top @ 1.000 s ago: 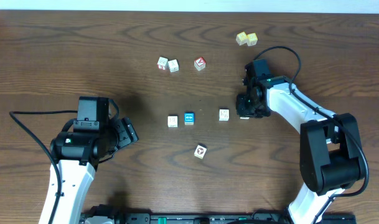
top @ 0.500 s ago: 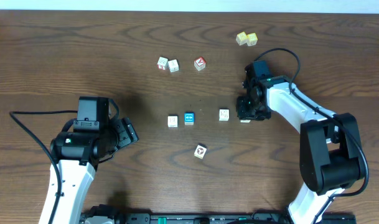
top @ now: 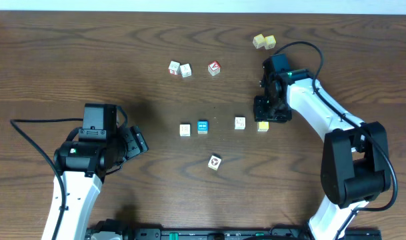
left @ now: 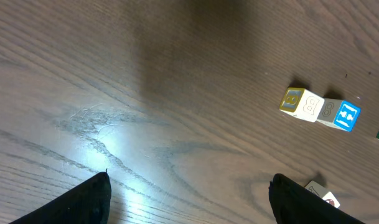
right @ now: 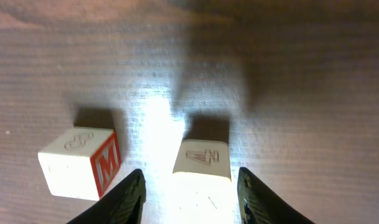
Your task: Lift 5 blocks
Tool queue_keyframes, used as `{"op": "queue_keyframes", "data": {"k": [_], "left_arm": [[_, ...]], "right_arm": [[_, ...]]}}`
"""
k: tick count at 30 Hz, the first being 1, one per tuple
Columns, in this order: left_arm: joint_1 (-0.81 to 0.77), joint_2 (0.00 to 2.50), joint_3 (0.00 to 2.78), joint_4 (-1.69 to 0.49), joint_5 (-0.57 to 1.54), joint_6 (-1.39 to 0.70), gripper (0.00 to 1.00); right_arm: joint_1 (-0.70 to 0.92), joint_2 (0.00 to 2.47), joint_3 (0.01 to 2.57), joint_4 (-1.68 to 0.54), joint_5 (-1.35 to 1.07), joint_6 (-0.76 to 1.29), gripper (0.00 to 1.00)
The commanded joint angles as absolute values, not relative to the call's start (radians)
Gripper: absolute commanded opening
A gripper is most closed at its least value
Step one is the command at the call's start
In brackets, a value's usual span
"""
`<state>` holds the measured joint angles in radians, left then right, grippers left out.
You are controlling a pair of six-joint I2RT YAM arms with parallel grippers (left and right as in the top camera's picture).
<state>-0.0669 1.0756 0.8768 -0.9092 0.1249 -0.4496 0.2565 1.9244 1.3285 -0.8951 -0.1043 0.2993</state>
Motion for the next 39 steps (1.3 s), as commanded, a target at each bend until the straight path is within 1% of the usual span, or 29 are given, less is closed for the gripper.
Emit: {"op": "queue_keyframes", "data": {"k": [1,3,9,13,15,19,22,39], "left_arm": [[-0.062,1.077,0.892,-0.912,0.120,-0.458,0.81],[-0.062,1.077,0.892,-0.912,0.120,-0.458,0.81],[-0.062,1.077,0.892,-0.911,0.120,-0.458,0.81],[-0.062,1.077,0.892,-0.914,0.120,-0.458,0.81],[-0.062,1.077,0.892,-0.915,0.120,-0.458,0.81],[-0.062,1.077,0.892,-0.912,0.120,-0.458,0.81],[-0.062,1.077,0.892,-0.912,0.120,-0.458,0.81],[-0.062,1.077,0.891,-0.912,0.120,-0.458,0.82]], "right_arm": [[0.250,1.936,1.346,-0.929,-0.110,0.274,0.46],[0.250,1.937,1.325,-0.931,-0.109,0.242,0.47],[0.250,1.938,1.267,-0.894,-0.103,0.239,0.47],[0.250,1.938,1.234,-0.861,-0.103,0.239,0.45],[0.250,1.938,1.233,-0.852,-0.103,0.239,0.42],[0.250,1.938,1.234,-0.825,-0.106,0.259,0.30],[0.250,1.938,1.234,-0.814,-0.113,0.270,0.26],[0.251,1.938,1.234,-0.799,-0.164,0.284,0.25]]}}
